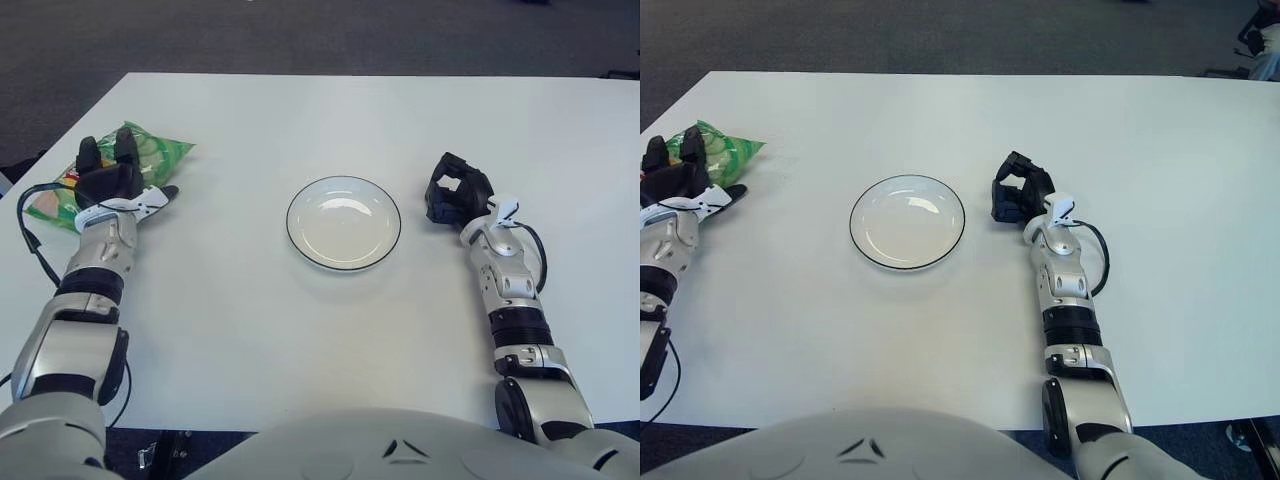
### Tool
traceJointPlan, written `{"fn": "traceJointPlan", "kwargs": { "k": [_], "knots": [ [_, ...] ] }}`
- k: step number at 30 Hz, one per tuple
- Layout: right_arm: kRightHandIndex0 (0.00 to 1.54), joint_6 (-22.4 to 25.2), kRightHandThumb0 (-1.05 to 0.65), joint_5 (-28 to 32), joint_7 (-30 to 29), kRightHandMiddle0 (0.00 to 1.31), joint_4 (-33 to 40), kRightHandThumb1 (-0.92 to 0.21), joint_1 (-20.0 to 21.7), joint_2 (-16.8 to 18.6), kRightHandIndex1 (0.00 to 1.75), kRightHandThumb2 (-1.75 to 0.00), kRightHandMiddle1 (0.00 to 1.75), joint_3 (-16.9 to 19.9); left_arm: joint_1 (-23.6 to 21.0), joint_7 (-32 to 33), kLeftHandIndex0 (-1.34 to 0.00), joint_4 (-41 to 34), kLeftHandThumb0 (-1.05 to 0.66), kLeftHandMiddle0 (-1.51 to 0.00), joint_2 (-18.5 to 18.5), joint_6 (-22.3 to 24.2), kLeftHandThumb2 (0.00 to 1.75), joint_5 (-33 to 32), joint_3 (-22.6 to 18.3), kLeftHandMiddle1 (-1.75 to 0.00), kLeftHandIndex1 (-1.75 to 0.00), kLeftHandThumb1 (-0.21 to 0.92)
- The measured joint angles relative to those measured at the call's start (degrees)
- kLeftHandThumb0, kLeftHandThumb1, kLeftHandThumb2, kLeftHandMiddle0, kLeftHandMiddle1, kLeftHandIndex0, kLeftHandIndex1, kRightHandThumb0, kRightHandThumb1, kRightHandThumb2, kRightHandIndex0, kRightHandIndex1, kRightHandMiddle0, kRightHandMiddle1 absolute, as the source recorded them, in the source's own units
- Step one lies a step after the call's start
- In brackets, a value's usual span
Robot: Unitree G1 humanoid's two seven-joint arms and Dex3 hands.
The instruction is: Put the snack into the plate.
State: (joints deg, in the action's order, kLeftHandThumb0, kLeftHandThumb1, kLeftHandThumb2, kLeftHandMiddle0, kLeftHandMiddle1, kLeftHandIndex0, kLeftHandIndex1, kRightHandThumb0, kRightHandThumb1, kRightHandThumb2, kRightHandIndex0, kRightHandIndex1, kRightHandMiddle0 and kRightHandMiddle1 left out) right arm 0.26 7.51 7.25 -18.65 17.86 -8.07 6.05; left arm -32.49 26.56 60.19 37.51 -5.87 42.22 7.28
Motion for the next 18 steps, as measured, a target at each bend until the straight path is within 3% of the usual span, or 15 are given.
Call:
{"fn": "traceJointPlan", "kwargs": {
  "k": [1,2,4,7,9,12,15,18],
  "knots": [
    [1.28,0.02,-0.50,0.00,0.00,0.65,0.03,-0.27,0.00,0.00,1.75,-1.37,1.75,-0.02,-0.23,0.58,0.00,0.69,-1.03,-0.01,0.05,-0.50,0.34,-0.32,0.30,-0.79,-0.67,0.91],
    [1.28,0.04,-0.50,0.00,0.00,0.65,0.06,-0.27,0.00,0.00,1.75,-1.37,1.75,-0.03,-0.37,1.09,0.00,1.11,-0.93,-0.01,0.10,-0.91,0.39,-0.60,0.50,-1.11,-0.97,0.83],
    [1.28,0.23,-0.50,0.00,0.00,0.65,0.25,-0.27,-0.04,-0.01,1.75,-1.37,1.75,-0.06,-0.54,2.54,-0.01,1.87,-0.74,-0.06,0.29,-2.52,0.73,-1.37,0.93,-1.49,-1.38,0.58],
    [1.28,0.46,-0.50,-0.01,-0.04,0.65,0.54,-0.27,-0.17,-0.06,1.75,-1.37,1.75,-0.08,-0.44,4.98,-0.07,1.83,-0.53,-0.18,0.60,-4.65,0.99,-1.78,1.70,-1.66,-1.63,0.40],
    [1.28,0.52,-0.50,-0.01,-0.08,0.65,0.65,-0.27,-0.24,-0.12,1.75,-1.37,1.75,-0.08,-0.30,6.06,-0.13,1.38,-0.40,-0.26,0.67,-5.20,1.06,-2.11,2.09,-1.68,-1.67,0.38],
    [1.28,0.60,-0.50,-0.01,-0.06,0.65,0.74,-0.27,-0.31,-0.19,1.75,-1.37,1.75,-0.17,-0.28,8.47,-0.45,1.17,-0.10,-0.55,0.67,-5.19,1.28,-2.33,2.94,-1.60,-1.73,0.27],
    [1.28,0.64,-0.50,-0.01,0.02,0.65,0.75,-0.27,-0.31,-0.21,1.75,-1.37,1.75,-0.24,-0.38,11.07,-0.65,1.22,-0.03,-0.76,0.67,-4.92,1.45,-2.35,3.94,-1.44,-1.74,0.10],
    [1.28,0.68,-0.50,-0.01,0.08,0.65,0.75,-0.27,-0.32,-0.23,1.75,-1.37,1.75,-0.27,-0.71,13.17,-0.76,1.37,-0.01,-0.90,0.68,-4.52,1.54,-2.31,4.83,-1.32,-1.74,-0.01]
  ]
}}
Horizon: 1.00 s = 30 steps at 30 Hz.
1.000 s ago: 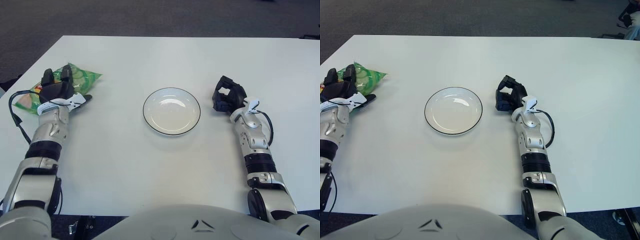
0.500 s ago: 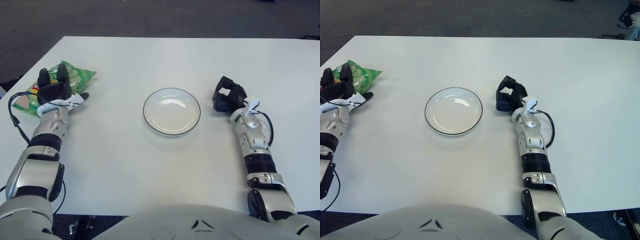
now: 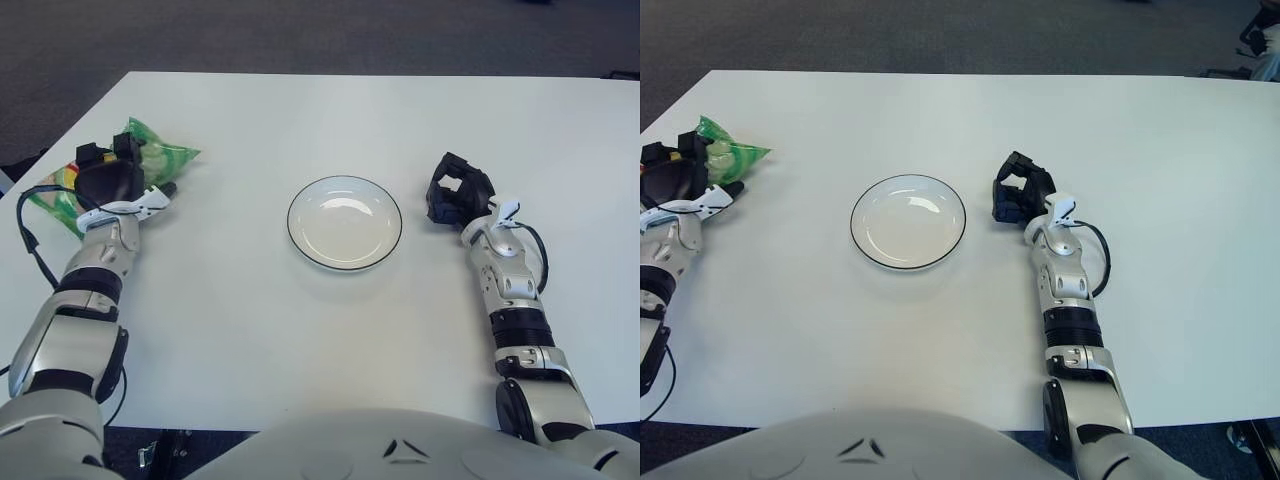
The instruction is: Put the snack into the plate.
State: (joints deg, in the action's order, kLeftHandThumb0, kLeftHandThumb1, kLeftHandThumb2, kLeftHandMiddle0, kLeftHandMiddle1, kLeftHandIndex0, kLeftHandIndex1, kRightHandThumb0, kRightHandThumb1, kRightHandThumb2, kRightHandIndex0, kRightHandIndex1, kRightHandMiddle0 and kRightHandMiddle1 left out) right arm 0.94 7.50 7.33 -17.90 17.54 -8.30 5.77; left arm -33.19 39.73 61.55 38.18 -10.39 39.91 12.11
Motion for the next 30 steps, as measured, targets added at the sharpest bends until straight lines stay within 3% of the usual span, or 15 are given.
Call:
{"fn": "traceJointPlan", "kwargs": {
  "k": [5,8,14,20,30],
  "knots": [
    [1.29,0.06,-0.50,0.00,0.14,0.65,0.00,-0.27,0.00,-0.03,1.75,-1.38,1.75,-0.02,-0.67,2.25,-0.82,0.20,0.00,-1.01,0.00,1.16,1.61,0.30,1.50,-1.24,-1.75,-0.10],
    [1.29,0.06,-0.50,-0.04,0.21,0.65,0.00,-0.27,0.05,-0.05,1.75,-1.38,1.75,-0.11,-0.94,2.87,-0.81,-0.42,0.00,-1.05,0.00,1.78,1.67,0.51,2.16,-1.29,-1.75,-0.13],
    [1.29,0.06,-0.50,-0.14,0.62,0.66,-0.01,-0.26,0.08,-0.47,1.75,-1.38,1.75,-0.42,-0.81,3.74,-0.73,-1.71,0.00,-0.99,0.01,1.67,1.72,0.82,3.01,-1.51,-1.75,-0.11],
    [1.30,0.09,-0.50,-0.14,0.80,0.66,0.00,-0.26,0.05,-0.80,1.75,-1.38,1.75,-0.59,-0.03,3.65,-0.69,-4.27,0.00,-0.92,0.02,1.37,1.70,0.74,3.13,-1.61,-1.75,-0.07],
    [1.30,0.22,-0.50,-0.12,0.84,0.66,0.04,-0.26,0.16,-1.27,1.75,-1.38,1.75,-0.65,5.57,-2.54,-0.67,-24.21,0.00,-0.92,-0.03,3.49,1.68,0.94,2.52,-1.61,-1.75,-0.05]
  ]
}}
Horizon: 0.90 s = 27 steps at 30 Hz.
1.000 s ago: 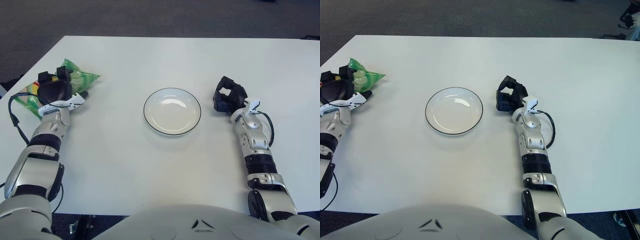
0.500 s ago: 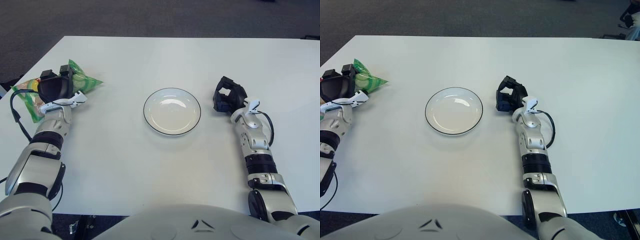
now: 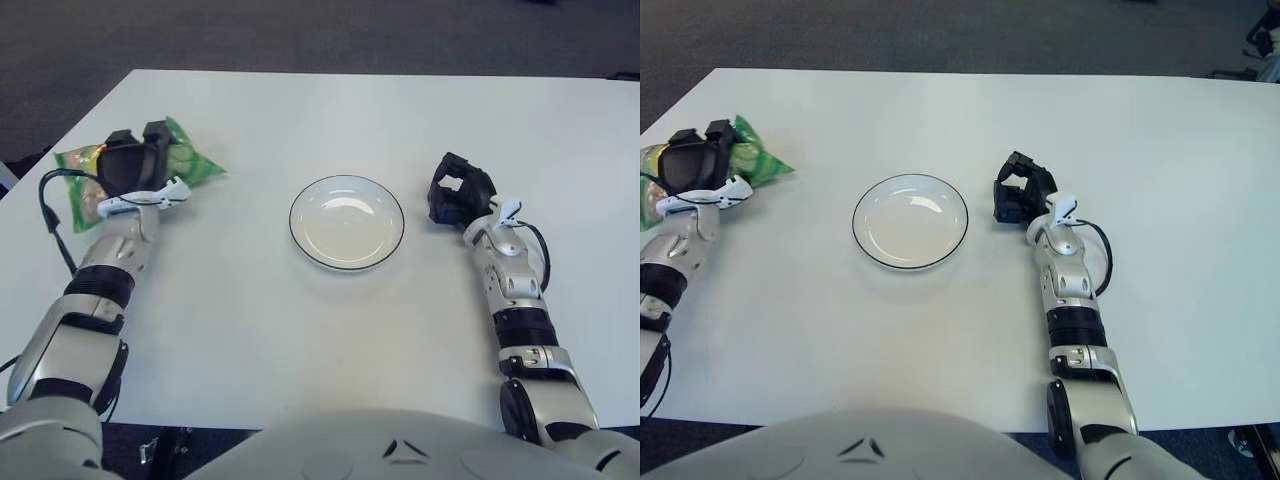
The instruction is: Put the snack into the plate.
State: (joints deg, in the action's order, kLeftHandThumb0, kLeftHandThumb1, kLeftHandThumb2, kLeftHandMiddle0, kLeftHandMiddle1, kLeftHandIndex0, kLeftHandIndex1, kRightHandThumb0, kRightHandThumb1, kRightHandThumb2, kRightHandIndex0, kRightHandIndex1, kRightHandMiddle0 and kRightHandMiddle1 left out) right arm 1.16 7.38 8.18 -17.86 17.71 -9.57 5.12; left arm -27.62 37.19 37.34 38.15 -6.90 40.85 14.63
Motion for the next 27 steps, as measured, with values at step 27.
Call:
{"fn": "traceJointPlan", "kwargs": {
  "k": [27],
  "knots": [
    [1.30,-1.01,-0.50,0.13,1.99,0.65,-2.33,-0.27,1.25,-0.59,1.75,-1.38,1.75,-0.08,-0.86,-10.03,-0.61,-19.11,0.00,-0.87,-1.13,-13.27,1.64,-1.59,-1.66,-1.66,-1.75,0.01]
  ]
}}
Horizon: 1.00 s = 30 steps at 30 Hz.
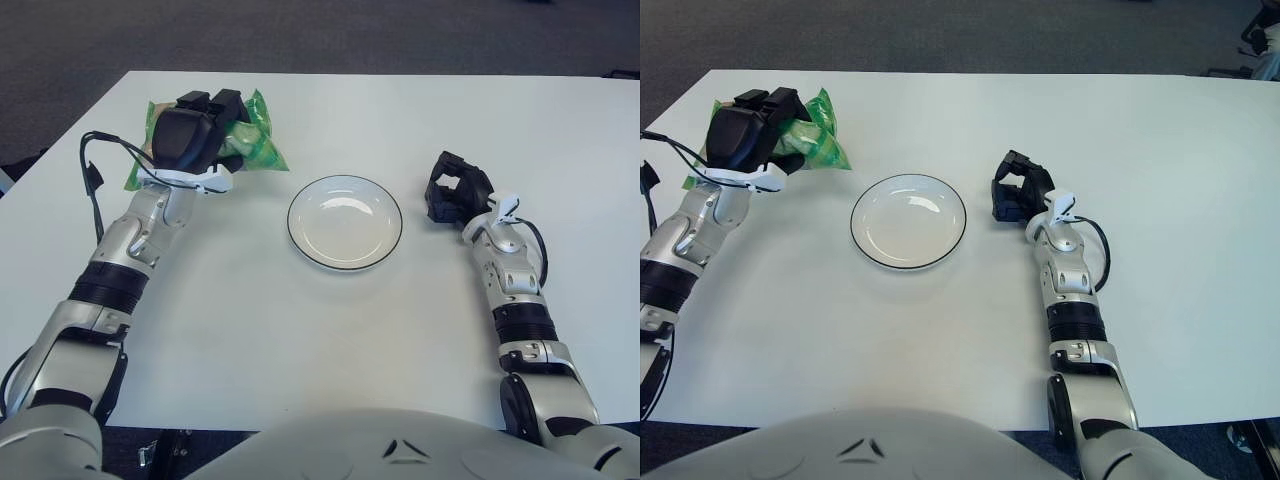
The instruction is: Put the snack into the plate.
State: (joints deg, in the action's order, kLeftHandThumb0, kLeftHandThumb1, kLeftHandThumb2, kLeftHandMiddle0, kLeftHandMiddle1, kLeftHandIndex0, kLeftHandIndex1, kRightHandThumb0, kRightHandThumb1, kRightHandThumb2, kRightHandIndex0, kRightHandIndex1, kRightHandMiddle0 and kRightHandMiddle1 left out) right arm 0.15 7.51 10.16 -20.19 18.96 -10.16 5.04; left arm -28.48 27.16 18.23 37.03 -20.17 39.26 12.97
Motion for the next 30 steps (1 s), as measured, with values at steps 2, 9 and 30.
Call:
{"fn": "traceJointPlan", "kwargs": {
  "k": [2,9,30],
  "knots": [
    [1.30,-0.12,-0.50,0.01,0.00,0.65,-0.17,-0.27,0.06,-0.11,1.75,-1.38,1.75,0.02,-1.06,-0.05,-0.61,0.14,0.00,-0.87,-0.39,-1.33,1.64,0.01,0.00,-1.66,-1.75,0.01],
    [1.29,-0.32,-0.50,0.01,0.01,0.65,-0.27,-0.27,0.15,-0.24,1.75,-1.37,1.75,0.00,-4.55,-1.54,-0.61,-1.83,0.00,-0.86,-1.68,-5.83,1.63,-0.02,0.01,-1.66,-1.75,0.02],
    [1.28,-0.32,-0.50,0.01,0.10,0.65,-0.40,-0.27,0.30,-0.29,1.75,-1.37,1.75,-0.10,-9.75,-10.15,-0.61,-6.75,0.00,-0.87,-8.82,-17.61,1.64,-0.60,2.42,-1.65,-1.75,0.01]
  ]
}}
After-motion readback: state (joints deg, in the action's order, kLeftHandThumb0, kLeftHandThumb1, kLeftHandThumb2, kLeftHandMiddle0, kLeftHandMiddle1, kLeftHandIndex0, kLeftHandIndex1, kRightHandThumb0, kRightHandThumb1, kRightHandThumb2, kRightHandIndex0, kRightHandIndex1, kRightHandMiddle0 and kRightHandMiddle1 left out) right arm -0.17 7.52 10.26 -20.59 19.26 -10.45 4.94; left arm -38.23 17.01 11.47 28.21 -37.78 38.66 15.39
